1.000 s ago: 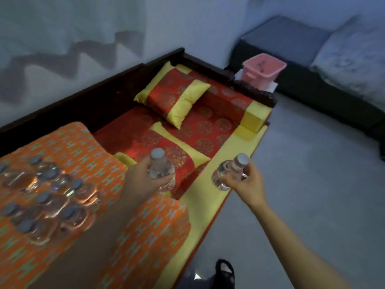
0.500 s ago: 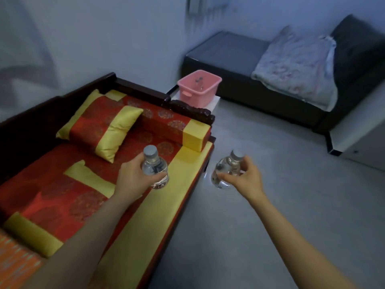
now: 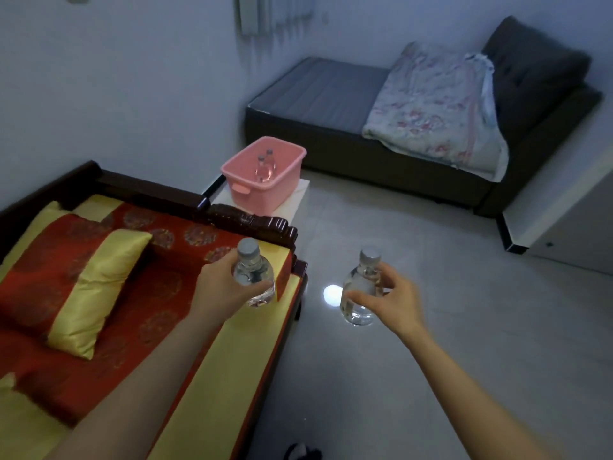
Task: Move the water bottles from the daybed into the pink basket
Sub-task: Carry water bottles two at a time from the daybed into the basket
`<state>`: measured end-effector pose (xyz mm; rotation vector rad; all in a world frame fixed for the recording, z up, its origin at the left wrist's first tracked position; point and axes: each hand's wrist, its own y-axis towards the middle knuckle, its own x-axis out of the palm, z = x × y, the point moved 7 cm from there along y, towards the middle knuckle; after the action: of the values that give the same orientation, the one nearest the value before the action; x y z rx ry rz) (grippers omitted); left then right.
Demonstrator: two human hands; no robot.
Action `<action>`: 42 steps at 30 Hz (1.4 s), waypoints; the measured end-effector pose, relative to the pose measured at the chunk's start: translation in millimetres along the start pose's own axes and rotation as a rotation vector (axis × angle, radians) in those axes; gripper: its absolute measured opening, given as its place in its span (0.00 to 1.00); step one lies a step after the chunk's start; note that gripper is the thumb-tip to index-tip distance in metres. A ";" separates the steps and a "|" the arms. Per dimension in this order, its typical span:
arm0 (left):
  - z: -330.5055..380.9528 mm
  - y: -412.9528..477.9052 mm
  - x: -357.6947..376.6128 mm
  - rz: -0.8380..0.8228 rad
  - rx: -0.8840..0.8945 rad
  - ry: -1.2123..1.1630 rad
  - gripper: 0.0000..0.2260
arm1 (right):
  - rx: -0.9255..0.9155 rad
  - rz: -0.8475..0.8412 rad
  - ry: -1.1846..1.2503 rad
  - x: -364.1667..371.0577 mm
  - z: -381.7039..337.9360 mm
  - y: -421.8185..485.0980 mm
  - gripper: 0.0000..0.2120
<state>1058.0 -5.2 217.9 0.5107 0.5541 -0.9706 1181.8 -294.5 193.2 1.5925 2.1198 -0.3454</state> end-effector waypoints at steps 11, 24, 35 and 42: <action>33.0 253.5 80.2 0.010 -0.016 -0.020 0.21 | 0.016 0.017 0.003 -52.0 18.8 255.6 0.21; -3.9 472.2 142.3 0.210 -0.361 -0.038 0.24 | -0.019 -0.244 -0.100 5.9 25.5 588.2 0.30; -93.6 604.6 117.7 0.419 -0.539 0.009 0.18 | -0.065 -0.510 -0.045 154.1 4.1 757.9 0.21; -137.9 666.0 124.5 0.503 -0.634 -0.054 0.19 | -0.100 -0.645 -0.042 240.8 -22.2 848.7 0.22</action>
<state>1664.1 317.6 137.4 0.0404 0.6104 -0.2943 1931.7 169.1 154.6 0.8013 2.5262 -0.4599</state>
